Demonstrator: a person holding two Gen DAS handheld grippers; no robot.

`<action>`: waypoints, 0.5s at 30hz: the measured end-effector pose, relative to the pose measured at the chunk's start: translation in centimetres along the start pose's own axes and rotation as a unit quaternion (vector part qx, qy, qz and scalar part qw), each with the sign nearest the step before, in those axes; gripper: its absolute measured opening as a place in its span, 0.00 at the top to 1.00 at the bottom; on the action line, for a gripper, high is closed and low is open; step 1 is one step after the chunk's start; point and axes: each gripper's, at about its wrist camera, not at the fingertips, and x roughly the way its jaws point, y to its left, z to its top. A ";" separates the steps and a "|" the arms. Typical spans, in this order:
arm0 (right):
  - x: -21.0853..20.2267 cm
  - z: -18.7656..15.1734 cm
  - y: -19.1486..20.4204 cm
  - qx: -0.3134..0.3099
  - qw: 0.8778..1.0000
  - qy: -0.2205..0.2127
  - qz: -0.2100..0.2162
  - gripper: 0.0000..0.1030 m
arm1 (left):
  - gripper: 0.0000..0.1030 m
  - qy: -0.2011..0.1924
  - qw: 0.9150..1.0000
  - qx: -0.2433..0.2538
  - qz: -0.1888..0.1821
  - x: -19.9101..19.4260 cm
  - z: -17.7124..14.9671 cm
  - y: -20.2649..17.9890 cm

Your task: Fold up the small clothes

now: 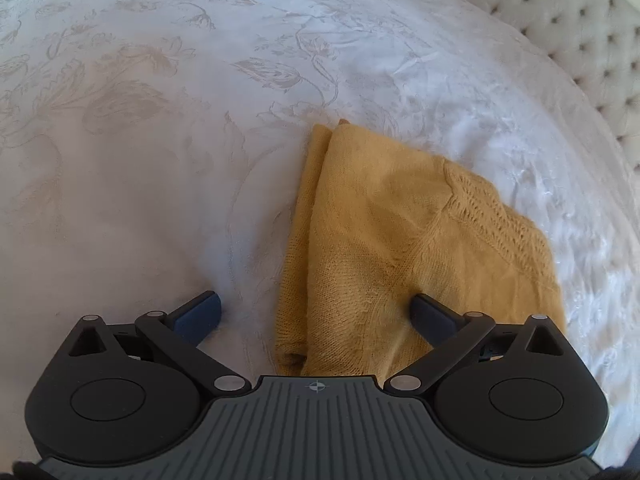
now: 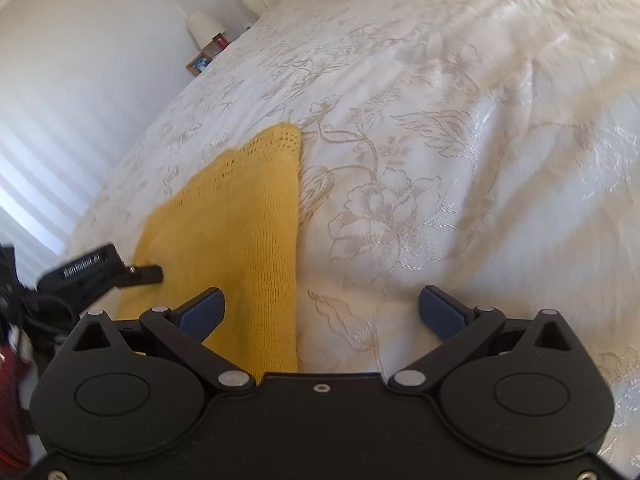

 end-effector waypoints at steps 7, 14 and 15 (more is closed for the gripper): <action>-0.5 1.3 -0.9 0.037 0.999 0.011 0.029 0.01 | 0.07 0.007 0.999 0.045 0.020 -1.2 0.0 -1.1; -2.6 0.7 3.2 -0.101 0.991 -0.058 -0.059 0.01 | 0.12 -0.021 0.994 0.101 0.047 -5.3 -1.4 -2.7; -2.9 0.3 4.0 -0.127 0.987 -0.065 -0.074 0.01 | 0.12 -0.024 0.993 0.107 0.048 -5.9 -1.7 -3.0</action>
